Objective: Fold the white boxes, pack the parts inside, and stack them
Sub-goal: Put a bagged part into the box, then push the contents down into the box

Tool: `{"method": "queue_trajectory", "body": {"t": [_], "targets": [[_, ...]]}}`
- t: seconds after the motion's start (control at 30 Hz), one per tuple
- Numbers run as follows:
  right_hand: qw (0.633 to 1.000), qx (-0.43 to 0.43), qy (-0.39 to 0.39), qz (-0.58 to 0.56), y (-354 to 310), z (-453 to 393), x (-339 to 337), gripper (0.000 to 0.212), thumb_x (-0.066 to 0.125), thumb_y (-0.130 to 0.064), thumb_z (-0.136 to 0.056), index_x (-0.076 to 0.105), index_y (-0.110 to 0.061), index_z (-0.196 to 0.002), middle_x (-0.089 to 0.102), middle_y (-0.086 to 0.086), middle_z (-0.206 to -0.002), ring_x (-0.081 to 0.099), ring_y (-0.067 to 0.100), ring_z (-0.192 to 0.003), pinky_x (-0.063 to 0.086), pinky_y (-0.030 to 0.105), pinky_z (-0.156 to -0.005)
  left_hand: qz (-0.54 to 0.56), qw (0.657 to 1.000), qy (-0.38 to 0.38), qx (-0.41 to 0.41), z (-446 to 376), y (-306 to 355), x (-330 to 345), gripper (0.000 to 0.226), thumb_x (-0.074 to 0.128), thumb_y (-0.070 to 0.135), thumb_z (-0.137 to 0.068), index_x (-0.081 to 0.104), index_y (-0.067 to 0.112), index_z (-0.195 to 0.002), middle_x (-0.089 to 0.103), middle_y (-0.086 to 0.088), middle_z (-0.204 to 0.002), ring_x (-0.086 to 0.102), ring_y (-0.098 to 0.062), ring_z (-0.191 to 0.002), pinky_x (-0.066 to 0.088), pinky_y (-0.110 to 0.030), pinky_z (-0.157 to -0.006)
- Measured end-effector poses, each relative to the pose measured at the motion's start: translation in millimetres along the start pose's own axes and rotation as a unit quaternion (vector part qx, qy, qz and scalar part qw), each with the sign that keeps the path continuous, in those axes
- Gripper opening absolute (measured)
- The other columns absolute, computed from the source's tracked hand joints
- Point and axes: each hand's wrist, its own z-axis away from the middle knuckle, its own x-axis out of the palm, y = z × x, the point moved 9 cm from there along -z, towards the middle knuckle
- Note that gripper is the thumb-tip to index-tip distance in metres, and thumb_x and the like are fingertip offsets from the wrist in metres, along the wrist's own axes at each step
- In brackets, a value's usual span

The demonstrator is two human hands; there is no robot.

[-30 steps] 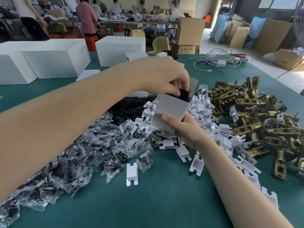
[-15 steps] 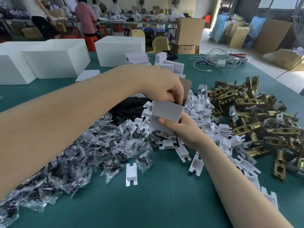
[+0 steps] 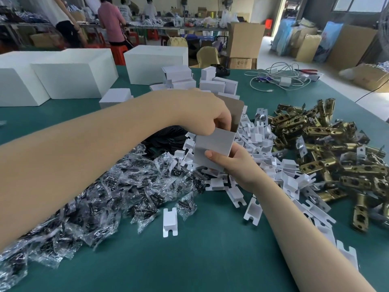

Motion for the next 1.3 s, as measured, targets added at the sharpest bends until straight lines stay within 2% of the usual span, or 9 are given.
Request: {"method": "queue_trajectory", "body": {"t": [0.13,0.27,0.33,0.5,0.7,0.8,0.9,1.1,1.3], "targets": [[1.0,0.003,0.002,0.003,0,0,0,0.047,0.075,-0.026,-0.077,0.061,-0.014,-0.121,0.072,0.0,-0.106,0.07,0.021,-0.097,0.055,0.044,-0.079,0.323,0.935,0.116,0.086,18,-4,-31,0.047,0.042,-0.012,-0.079,0.07,0.023,-0.094,0.071,0.008,-0.088,0.066,0.003,-0.084,0.051,-0.015,-0.077],[1.0,0.003,0.011,0.007,0,1,-1,0.049,0.076,-0.028,-0.076,0.061,-0.016,-0.121,0.072,0.002,-0.109,0.069,0.021,-0.098,0.054,0.046,-0.081,0.397,0.885,0.242,-0.006,42,-73,-28,0.04,0.043,-0.012,-0.081,0.06,0.025,-0.079,0.063,0.011,-0.076,0.057,0.009,-0.066,0.047,-0.008,-0.067],[1.0,0.0,0.012,0.001,-1,1,0,0.047,0.076,-0.028,-0.075,0.062,-0.018,-0.119,0.073,0.002,-0.111,0.069,0.024,-0.101,0.057,0.04,-0.079,0.383,0.894,0.215,-0.091,51,-113,-1,0.038,0.044,-0.008,-0.084,0.06,0.027,-0.078,0.065,0.013,-0.074,0.058,0.006,-0.063,0.047,-0.011,-0.066],[1.0,0.001,0.017,-0.007,-1,0,1,0.049,0.075,-0.029,-0.073,0.062,-0.019,-0.119,0.073,0.003,-0.114,0.069,0.025,-0.105,0.058,0.034,-0.08,0.159,0.971,-0.014,-0.177,77,-174,94,0.03,0.052,0.01,-0.092,0.068,0.03,-0.106,0.067,0.014,-0.093,0.061,-0.005,-0.08,0.05,-0.027,-0.074],[1.0,0.001,0.022,-0.013,-1,1,3,0.053,0.075,-0.028,-0.072,0.061,-0.015,-0.122,0.073,0.003,-0.114,0.07,0.022,-0.104,0.056,0.026,-0.075,0.099,0.981,-0.06,-0.155,84,-179,140,0.032,0.059,0.033,-0.097,0.066,0.021,-0.126,0.064,0.004,-0.127,0.06,-0.013,-0.105,0.04,-0.021,-0.088],[1.0,0.002,0.021,-0.018,-1,0,3,0.055,0.075,-0.027,-0.073,0.06,-0.012,-0.124,0.073,0.003,-0.113,0.07,0.022,-0.102,0.055,0.024,-0.07,0.098,0.98,-0.048,-0.164,81,-181,137,0.012,0.065,0.031,-0.093,0.072,0.032,-0.102,0.069,0.011,-0.111,0.056,0.003,-0.081,0.04,-0.018,-0.069],[1.0,0.001,0.021,-0.017,-2,0,3,0.057,0.076,-0.029,-0.072,0.06,-0.011,-0.124,0.073,0.003,-0.111,0.07,0.021,-0.1,0.055,0.023,-0.067,0.113,0.979,-0.075,-0.152,77,-180,138,0.005,0.069,0.035,-0.089,0.067,0.036,-0.084,0.07,0.015,-0.099,0.057,0.004,-0.082,0.039,-0.016,-0.065],[1.0,0.002,0.018,-0.011,0,0,1,0.05,0.077,-0.032,-0.073,0.062,-0.019,-0.119,0.073,0.001,-0.113,0.07,0.022,-0.104,0.057,0.028,-0.073,0.096,0.971,-0.131,-0.176,84,-184,141,0.047,0.069,0.046,-0.088,0.059,0.023,-0.128,0.057,0.013,-0.097,0.056,-0.009,-0.091,0.038,-0.021,-0.077],[1.0,0.003,0.017,-0.012,1,0,1,0.051,0.077,-0.032,-0.072,0.062,-0.02,-0.119,0.073,0.002,-0.115,0.069,0.024,-0.106,0.057,0.03,-0.075,0.123,0.966,-0.124,-0.191,86,-189,137,0.029,0.065,0.033,-0.094,0.067,0.023,-0.121,0.07,0.009,-0.109,0.057,-0.002,-0.087,0.041,-0.017,-0.082]]}}
